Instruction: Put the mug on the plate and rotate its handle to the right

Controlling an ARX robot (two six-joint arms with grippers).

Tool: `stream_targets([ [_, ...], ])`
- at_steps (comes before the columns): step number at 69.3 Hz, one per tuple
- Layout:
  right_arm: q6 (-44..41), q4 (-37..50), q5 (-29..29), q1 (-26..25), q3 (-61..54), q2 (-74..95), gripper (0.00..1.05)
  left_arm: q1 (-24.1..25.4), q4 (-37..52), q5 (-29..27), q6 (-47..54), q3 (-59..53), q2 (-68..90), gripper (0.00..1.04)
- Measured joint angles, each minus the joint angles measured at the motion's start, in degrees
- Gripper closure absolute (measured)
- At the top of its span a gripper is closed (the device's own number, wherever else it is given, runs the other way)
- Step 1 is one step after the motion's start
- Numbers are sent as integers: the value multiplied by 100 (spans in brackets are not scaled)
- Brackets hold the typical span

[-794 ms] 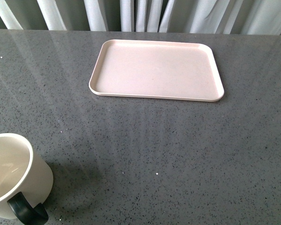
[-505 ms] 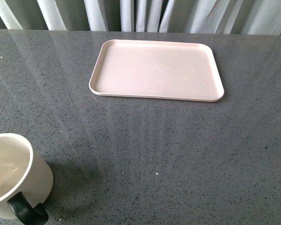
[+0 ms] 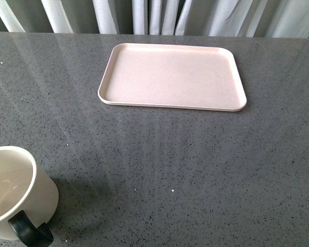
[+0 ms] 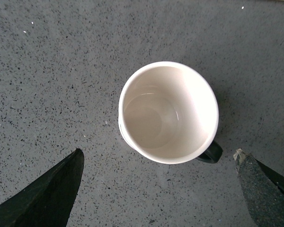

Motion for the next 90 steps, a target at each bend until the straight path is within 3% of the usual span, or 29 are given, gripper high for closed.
stream_targets([
  [37, 0, 0, 0, 0, 0, 0, 9, -660, 1141, -404, 111, 184, 2127, 9],
  [90, 2, 0, 0, 0, 0, 0, 9, -422, 1108, -562, 31, 387, 2365, 9],
])
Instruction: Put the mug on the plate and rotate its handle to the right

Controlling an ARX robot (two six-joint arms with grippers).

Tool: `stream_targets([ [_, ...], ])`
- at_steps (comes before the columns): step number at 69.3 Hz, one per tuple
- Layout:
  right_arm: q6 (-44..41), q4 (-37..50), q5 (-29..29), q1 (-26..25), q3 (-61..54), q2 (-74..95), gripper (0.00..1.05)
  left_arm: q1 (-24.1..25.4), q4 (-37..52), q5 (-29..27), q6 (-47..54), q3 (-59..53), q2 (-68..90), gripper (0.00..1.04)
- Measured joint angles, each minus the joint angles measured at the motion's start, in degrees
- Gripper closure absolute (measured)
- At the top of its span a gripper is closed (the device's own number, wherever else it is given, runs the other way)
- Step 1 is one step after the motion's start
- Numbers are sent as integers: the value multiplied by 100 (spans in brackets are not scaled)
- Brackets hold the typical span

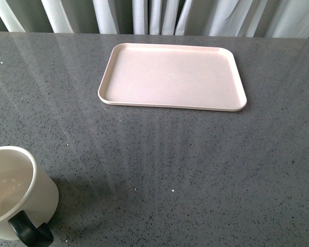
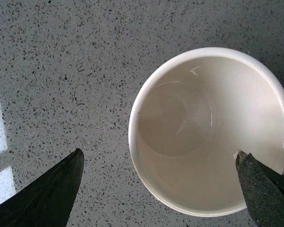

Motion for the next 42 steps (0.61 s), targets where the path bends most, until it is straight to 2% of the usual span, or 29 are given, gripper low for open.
stream_targets([
  [42, 0, 0, 0, 0, 0, 0, 9, 2, 289, -168, -144, 4, 616, 9],
])
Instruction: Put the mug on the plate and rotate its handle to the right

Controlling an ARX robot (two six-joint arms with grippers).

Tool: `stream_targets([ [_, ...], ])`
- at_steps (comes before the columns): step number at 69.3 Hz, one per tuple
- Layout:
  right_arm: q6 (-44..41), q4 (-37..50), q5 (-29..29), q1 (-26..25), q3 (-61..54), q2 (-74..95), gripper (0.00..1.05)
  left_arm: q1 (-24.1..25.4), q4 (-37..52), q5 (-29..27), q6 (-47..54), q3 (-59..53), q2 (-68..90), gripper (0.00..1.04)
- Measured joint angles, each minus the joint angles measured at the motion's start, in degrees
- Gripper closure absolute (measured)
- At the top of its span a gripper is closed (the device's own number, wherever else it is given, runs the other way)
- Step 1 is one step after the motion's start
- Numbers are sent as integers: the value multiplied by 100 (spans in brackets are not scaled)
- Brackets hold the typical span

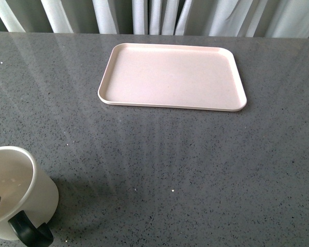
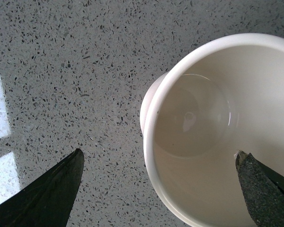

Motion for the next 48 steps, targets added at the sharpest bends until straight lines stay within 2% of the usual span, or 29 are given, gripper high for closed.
stream_targets([
  [5, 0, 0, 0, 0, 0, 0, 9, -4, 42, -24, -20, 0, 85, 13],
  [21, 0, 0, 0, 0, 0, 0, 9, -83, 146, -116, -81, 20, 254, 51],
  [28, 0, 0, 0, 0, 0, 0, 9, -122, 146, -116, -116, 33, 256, 65],
  [38, 0, 0, 0, 0, 0, 0, 9, -151, 96, -153, -256, 105, 256, 98],
  [41, 0, 0, 0, 0, 0, 0, 9, -162, 50, -136, -291, 131, 254, 103],
  [48, 0, 0, 0, 0, 0, 0, 9, -251, -120, -175, -411, 197, 205, 103],
])
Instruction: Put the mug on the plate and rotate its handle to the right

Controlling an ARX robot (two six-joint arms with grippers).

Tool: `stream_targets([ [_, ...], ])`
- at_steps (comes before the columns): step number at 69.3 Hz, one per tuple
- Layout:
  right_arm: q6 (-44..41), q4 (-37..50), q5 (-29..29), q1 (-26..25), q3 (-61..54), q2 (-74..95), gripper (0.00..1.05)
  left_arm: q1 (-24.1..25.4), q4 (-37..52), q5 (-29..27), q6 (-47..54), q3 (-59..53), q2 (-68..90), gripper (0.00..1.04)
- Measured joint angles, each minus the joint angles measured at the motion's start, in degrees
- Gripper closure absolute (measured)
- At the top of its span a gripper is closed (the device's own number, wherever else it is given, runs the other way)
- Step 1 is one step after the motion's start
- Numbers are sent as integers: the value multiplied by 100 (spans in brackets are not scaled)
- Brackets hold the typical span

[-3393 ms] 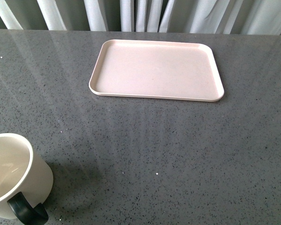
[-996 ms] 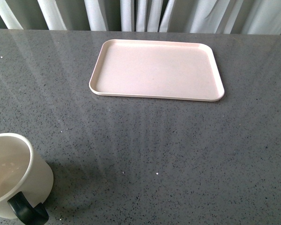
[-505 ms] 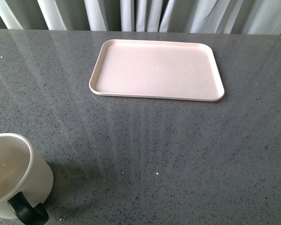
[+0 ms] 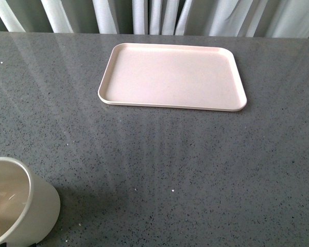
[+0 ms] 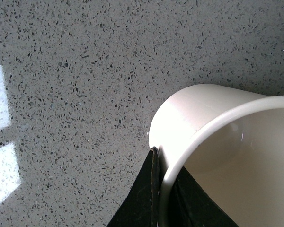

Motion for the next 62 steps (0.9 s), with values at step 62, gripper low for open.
stream_targets([
  [62, 0, 0, 0, 0, 0, 0, 9, -2017, -210, -662, -1615, 3215, 1939, 103],
])
